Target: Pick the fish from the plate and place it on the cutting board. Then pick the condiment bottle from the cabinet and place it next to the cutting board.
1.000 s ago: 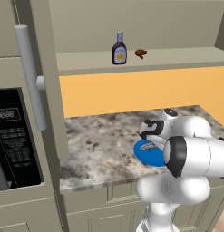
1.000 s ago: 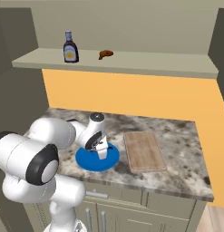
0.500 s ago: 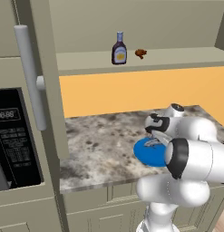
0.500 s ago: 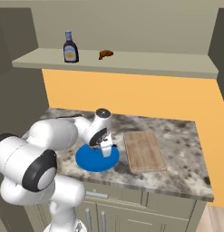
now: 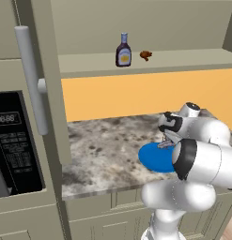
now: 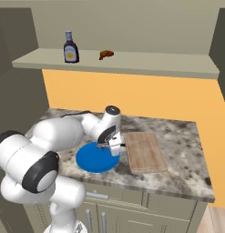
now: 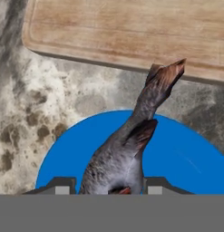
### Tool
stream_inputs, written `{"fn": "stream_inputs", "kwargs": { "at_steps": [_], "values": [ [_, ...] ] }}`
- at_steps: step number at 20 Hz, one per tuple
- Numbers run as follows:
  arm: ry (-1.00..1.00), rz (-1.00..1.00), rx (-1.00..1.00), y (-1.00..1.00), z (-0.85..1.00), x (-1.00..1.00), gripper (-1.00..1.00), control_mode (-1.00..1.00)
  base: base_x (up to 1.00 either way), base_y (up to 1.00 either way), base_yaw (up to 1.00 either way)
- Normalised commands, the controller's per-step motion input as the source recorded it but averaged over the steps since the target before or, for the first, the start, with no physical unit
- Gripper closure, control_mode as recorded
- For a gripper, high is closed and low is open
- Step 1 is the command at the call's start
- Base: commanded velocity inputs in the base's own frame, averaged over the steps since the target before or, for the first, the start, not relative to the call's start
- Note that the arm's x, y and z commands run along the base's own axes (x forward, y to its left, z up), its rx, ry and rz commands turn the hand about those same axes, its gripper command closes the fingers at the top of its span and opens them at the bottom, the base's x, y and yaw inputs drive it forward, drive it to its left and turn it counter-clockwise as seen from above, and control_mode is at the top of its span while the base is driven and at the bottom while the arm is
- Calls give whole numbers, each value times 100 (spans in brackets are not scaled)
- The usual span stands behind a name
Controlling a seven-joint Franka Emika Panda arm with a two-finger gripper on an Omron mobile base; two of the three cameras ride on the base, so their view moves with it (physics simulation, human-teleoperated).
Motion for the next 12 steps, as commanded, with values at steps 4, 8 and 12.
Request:
{"fn": "stream_inputs", "kwargs": {
  "at_steps": [4, 8, 12],
  "values": [
    [2, -2, 0, -46, 9, 1, 100, -100, 0, 0, 0],
    [2, -2, 0, -43, 6, 4, 100, -100, 0, 0, 0],
    [1, -1, 0, -42, 2, 5, 100, -100, 0, 0, 0]
  ]
}}
